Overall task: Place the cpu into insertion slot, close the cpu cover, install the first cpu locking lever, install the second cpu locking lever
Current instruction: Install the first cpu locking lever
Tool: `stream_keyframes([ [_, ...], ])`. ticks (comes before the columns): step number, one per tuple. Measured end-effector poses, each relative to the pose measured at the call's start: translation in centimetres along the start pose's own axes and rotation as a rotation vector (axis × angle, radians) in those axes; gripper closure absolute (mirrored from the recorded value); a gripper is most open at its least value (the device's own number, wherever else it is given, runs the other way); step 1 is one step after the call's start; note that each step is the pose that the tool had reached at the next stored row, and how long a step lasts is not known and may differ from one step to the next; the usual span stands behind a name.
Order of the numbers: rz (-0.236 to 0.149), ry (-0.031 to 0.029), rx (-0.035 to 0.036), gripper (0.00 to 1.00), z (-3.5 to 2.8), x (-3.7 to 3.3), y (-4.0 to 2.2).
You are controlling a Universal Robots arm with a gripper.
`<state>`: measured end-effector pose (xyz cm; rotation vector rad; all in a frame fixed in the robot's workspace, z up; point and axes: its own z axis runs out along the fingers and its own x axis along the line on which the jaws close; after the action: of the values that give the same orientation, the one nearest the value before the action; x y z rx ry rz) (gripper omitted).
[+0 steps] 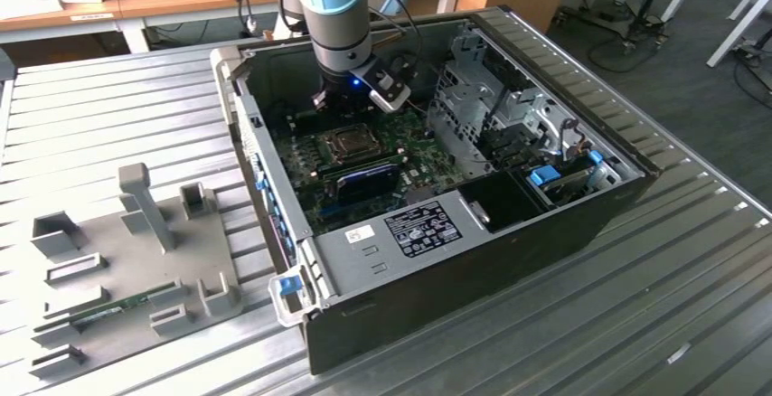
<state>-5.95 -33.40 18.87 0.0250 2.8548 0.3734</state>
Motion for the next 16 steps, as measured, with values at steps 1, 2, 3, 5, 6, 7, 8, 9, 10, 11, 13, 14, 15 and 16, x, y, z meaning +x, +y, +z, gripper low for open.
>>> stream_keyframes([
  [1,0.0,0.0,0.0,0.89,0.0,0.0,0.0],
  [2,0.0,0.0,0.0,0.89,0.0,0.0,0.0],
  [3,0.0,0.0,0.0001,0.89,0.0,0.0,0.0],
  [5,0.0,-0.0001,0.0001,0.89,-0.01,0.0,-0.01],
  [6,0.0,-0.0002,0.0001,0.89,-0.01,0.0,-0.01],
  [7,0.0,-0.0003,-0.0001,0.89,-0.01,0.0,-0.01],
  [8,0.0,-0.0005,-0.0001,0.89,-0.01,0.0,-0.02],
  [9,0.0,-0.0007,-0.0002,0.89,-0.01,0.0,-0.03],
  [10,0.0,-0.0009,-0.0001,0.89,-0.01,0.0,-0.03],
  [11,0.0,-0.0011,-0.0002,0.89,-0.01,0.0,-0.04],
  [13,-0.001,-0.0016,-0.0002,0.89,-0.01,0.01,-0.04],
  [14,-0.001,-0.0019,-0.0003,0.89,-0.01,0.01,-0.05],
  [15,-0.001,-0.0023,-0.0002,0.89,-0.02,0.02,-0.05],
  [16,-0.001,-0.0025,-0.0002,0.89,-0.02,0.02,-0.06],
])
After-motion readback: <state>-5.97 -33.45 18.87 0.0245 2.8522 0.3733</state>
